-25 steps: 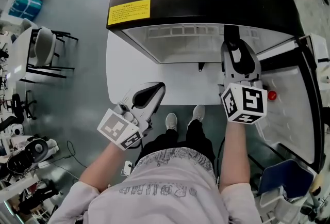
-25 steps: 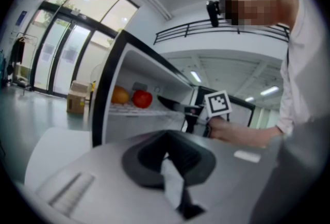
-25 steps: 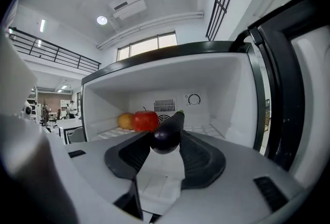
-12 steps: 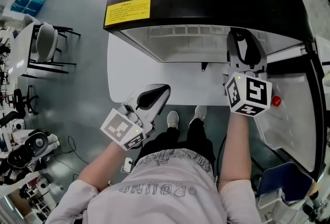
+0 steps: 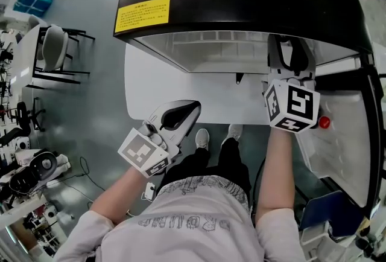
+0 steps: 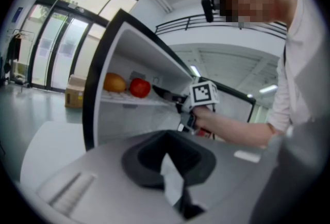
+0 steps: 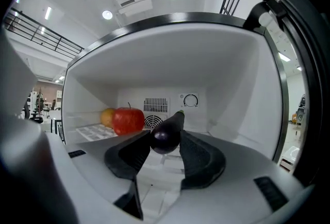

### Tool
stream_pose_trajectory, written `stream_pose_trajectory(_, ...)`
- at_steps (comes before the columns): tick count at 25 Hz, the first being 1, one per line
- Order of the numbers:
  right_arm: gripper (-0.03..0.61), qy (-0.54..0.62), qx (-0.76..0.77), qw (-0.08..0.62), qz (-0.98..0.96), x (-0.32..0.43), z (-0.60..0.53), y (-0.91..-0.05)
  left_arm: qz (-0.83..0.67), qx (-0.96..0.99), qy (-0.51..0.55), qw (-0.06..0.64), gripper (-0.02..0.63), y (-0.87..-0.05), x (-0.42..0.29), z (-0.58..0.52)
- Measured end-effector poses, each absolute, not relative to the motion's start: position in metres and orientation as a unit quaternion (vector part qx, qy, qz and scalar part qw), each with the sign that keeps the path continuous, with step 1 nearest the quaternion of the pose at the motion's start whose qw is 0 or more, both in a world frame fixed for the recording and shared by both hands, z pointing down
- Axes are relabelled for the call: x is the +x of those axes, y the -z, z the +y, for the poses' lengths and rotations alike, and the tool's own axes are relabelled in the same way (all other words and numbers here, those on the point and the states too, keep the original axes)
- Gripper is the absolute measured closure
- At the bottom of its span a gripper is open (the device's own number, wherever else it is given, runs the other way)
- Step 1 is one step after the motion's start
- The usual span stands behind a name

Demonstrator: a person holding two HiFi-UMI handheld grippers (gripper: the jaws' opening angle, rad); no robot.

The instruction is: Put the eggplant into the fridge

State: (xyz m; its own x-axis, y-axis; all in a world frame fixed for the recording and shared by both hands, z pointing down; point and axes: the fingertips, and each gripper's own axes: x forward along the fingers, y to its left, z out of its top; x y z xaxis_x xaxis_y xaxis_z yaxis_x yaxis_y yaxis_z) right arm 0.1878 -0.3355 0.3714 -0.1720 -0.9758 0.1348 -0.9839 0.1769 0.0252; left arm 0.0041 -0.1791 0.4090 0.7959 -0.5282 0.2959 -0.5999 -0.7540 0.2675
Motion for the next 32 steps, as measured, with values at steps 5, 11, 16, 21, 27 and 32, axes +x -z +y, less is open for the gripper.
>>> stream_pose_trajectory(5,0.405,-0.018,0.646,0.080,-0.759,0.193,-0.341,-0.374,-0.303,0.931,-0.102,0.179,0.607,-0.411,0.008,-0.181)
stream_pose_trajectory(11,0.403,-0.009,0.649,0.103,-0.754,0.195,-0.347,-0.377,-0.300,0.931,-0.102,0.179,0.607,-0.412,0.013,-0.182)
stream_pose_trajectory(16,0.403,-0.012,0.647,0.121,-0.752,0.195,-0.351,-0.383,-0.301,0.931,-0.102,0.179,0.607,-0.412,0.015,-0.184)
stream_pose_trajectory(21,0.401,-0.012,0.649,0.131,-0.750,0.196,-0.354,-0.386,-0.302,0.931,-0.102,0.180,0.607,-0.412,0.016,-0.185)
stream_pose_trajectory(27,0.397,-0.007,0.649,0.136,-0.749,0.195,-0.355,-0.386,-0.301,0.931,-0.102,0.182,0.607,-0.414,0.018,-0.186)
stream_pose_trajectory(32,0.394,-0.009,0.647,0.135,-0.750,0.195,-0.355,-0.388,-0.299,0.931,-0.102,0.182,0.607,-0.415,0.021,-0.186)
